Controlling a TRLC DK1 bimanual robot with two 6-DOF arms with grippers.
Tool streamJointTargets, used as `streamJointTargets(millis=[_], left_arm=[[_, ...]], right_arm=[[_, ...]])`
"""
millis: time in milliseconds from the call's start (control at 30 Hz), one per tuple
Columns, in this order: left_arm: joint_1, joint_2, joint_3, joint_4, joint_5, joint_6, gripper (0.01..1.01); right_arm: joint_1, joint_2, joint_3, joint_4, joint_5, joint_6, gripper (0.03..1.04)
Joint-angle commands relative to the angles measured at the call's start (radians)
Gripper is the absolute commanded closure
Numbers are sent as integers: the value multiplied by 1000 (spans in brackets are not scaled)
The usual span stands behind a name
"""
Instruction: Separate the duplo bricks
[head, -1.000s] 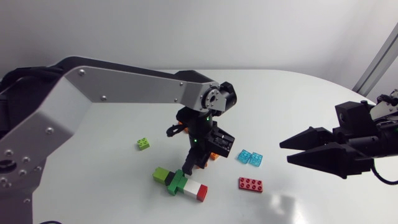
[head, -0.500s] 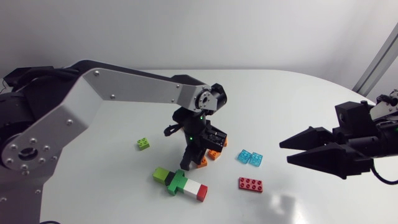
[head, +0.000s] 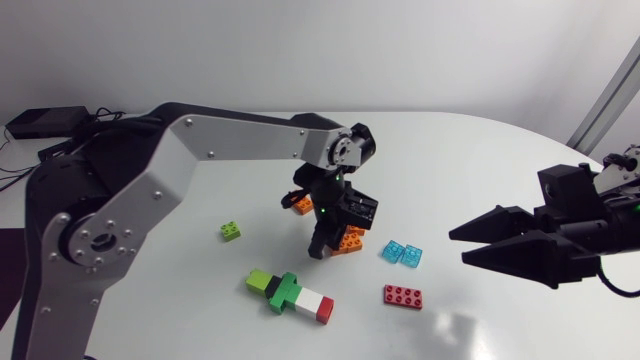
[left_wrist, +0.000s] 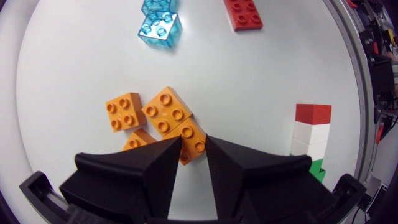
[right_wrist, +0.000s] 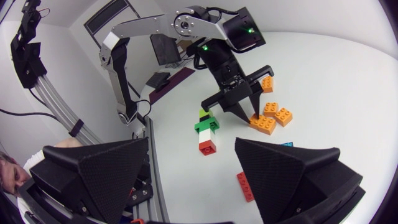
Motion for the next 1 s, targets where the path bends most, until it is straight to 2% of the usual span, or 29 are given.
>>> streamJointTargets(millis=[0, 133, 267, 333, 400, 433, 500, 600, 667, 800, 867, 967], left_arm=[[10, 89, 65, 0, 4, 4, 730], [11, 125, 134, -32, 4, 1, 730], [14, 86, 116, -54, 5, 1, 700], [28, 31, 81, -55, 12, 4, 479], [43, -38, 35, -58, 36, 5, 192], [50, -73, 8, -58, 44, 5, 123], [65, -136, -48, -57, 64, 10, 67], [94, -257, -180, -15, 90, 16, 57], [117, -334, -258, 17, 123, 24, 52], [142, -411, -321, 37, 157, 24, 51], [148, -452, -361, 40, 159, 24, 51], [157, -512, -433, 60, 159, 14, 52]], right_arm=[[-11, 26, 7, -27, -15, -48, 66], [-11, 26, 7, -28, -15, -48, 66], [-8, 20, 4, -30, -15, -54, 66], [1, 12, -1, -30, -15, -54, 66], [24, 3, -4, -28, -15, -53, 66], [37, 0, -5, -27, -15, -51, 66], [66, 0, -4, -25, -15, -44, 66], [126, 0, -1, -7, -13, -8, 66], [161, -2, 7, 42, -4, 61, 66], [244, -26, 13, 165, 34, 228, 66], [310, -45, -7, 297, 86, 375, 66], [452, -71, -77, 604, 243, 660, 66]])
